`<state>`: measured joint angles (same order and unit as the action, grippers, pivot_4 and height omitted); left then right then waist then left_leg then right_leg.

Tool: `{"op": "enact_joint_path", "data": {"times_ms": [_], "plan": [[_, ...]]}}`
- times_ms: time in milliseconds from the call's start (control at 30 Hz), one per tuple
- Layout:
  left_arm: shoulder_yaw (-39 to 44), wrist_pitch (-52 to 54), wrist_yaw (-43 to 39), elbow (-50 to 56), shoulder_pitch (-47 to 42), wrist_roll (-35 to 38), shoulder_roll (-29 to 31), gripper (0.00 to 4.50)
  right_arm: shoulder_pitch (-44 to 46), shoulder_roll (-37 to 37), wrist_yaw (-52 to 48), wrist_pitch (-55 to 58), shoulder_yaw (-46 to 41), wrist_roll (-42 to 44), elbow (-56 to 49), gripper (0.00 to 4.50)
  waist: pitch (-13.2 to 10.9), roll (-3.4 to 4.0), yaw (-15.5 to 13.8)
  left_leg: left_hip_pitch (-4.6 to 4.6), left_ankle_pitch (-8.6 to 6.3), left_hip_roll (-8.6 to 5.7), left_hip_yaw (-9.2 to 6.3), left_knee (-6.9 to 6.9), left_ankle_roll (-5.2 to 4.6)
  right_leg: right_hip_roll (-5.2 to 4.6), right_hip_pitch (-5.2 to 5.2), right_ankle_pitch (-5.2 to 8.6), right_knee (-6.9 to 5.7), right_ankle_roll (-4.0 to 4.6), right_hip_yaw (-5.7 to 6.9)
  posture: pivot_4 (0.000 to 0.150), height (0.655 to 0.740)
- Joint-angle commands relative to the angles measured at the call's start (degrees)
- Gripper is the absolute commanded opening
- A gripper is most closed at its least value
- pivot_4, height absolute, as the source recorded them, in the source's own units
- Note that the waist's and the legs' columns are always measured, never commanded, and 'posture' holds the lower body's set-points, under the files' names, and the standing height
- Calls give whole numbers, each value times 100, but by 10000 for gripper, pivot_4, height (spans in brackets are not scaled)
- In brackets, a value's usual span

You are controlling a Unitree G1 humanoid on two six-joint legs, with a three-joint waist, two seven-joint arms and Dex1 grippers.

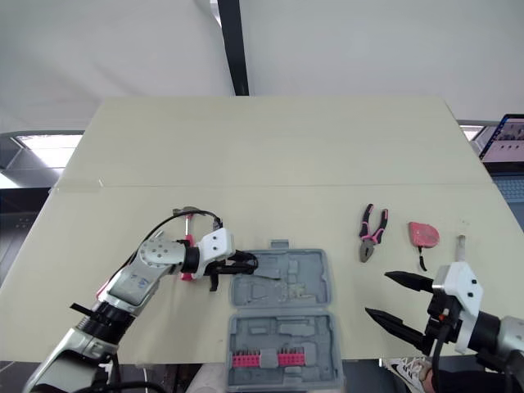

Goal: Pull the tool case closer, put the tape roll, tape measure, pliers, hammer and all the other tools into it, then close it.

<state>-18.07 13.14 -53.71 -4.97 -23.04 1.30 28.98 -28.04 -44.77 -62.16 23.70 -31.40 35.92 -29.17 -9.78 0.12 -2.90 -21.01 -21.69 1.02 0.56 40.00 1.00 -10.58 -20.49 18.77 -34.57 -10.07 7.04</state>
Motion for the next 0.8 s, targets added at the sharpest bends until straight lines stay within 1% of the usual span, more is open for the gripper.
{"op": "enact_joint_path", "data": {"times_ms": [33,100,233,333,400,433,467,533,567,600,633,733,767,800], "plan": [[148,156,36,179,113,110,9,10411,15,-44,-3,-35,-136,80,-104,45000,0,0,3,0,0,0,0,0,0,0,0,0,0,0,0,1500,7400],[405,194,93,486,111,292,62,10411,33,-38,0,-45,-124,70,-97,45000,0,0,18,-1,0,0,0,-1,0,0,0,0,0,0,0,1500,7400],[1313,870,244,1646,227,1134,128,10411,75,-57,4,12,-129,100,-60,45000,0,-1,21,-5,0,1,-3,0,0,0,-3,0,0,0,1,1500,7400],[2007,1555,489,2659,729,1765,224,10411,77,-69,-16,122,-110,163,-22,45000,3,5,58,-3,0,2,-6,-2,0,-1,-2,0,0,0,-1,1500,7400],[2644,2097,581,3250,1634,2342,264,10411,39,-59,-12,168,-58,133,-13,45000,6,11,100,4,0,2,-6,-4,0,-1,3,0,-1,0,-1,1500,7400],[2938,2383,628,3454,2184,2490,335,10411,28,-45,4,203,-37,138,-16,45000,9,15,149,4,0,2,-5,-8,0,-2,2,0,1,0,-1,1500,7400],[3176,2363,655,3639,2853,2407,421,10411,21,-31,31,243,-15,145,-24,45000,9,15,176,8,0,3,-7,-14,0,-1,3,0,1,1,-1,1500,7400],[3544,2079,666,3950,4054,2214,452,15543,-11,-26,47,333,17,179,-22,45000,8,8,225,41,0,4,3,-50,0,-1,6,3,4,5,-2,1500,7400],[3769,1942,706,4114,4659,2271,282,18642,-39,-21,34,314,66,122,4,45000,7,2,237,54,0,4,7,-67,0,-1,11,3,14,6,-2,1500,7400],[3913,1864,753,4221,5040,2358,162,22645,-58,-18,24,295,100,78,24,45000,7,0,216,63,-1,4,13,-77,0,-1,17,4,28,7,-6,1500,7400],[3990,1764,776,4296,5333,2406,76,28123,-81,-11,14,261,129,34,46,45000,7,-2,165,68,-1,4,15,-78,0,-1,32,4,48,7,-5,1500,7400],[3967,1340,722,4495,6256,2341,-172,42535,-143,31,-39,-38,277,-256,242,45000,10,-1,-18,85,-6,-1,-7,-55,-3,0,89,2,80,4,-11,1500,7400],[3952,1219,734,4542,6491,2312,-251,44512,-159,41,-51,-71,299,-285,277,45000,11,-3,-49,86,-9,-5,-9,-52,-6,0,94,2,84,4,-17,1500,7400],[3960,1130,774,4573,6664,2318,-340,44512,-166,50,-59,-85,309,-286,301,45000,11,-2,-57,84,-17,-6,-11,-45,-11,0,99,2,89,4,-22,1500,7400]]}}
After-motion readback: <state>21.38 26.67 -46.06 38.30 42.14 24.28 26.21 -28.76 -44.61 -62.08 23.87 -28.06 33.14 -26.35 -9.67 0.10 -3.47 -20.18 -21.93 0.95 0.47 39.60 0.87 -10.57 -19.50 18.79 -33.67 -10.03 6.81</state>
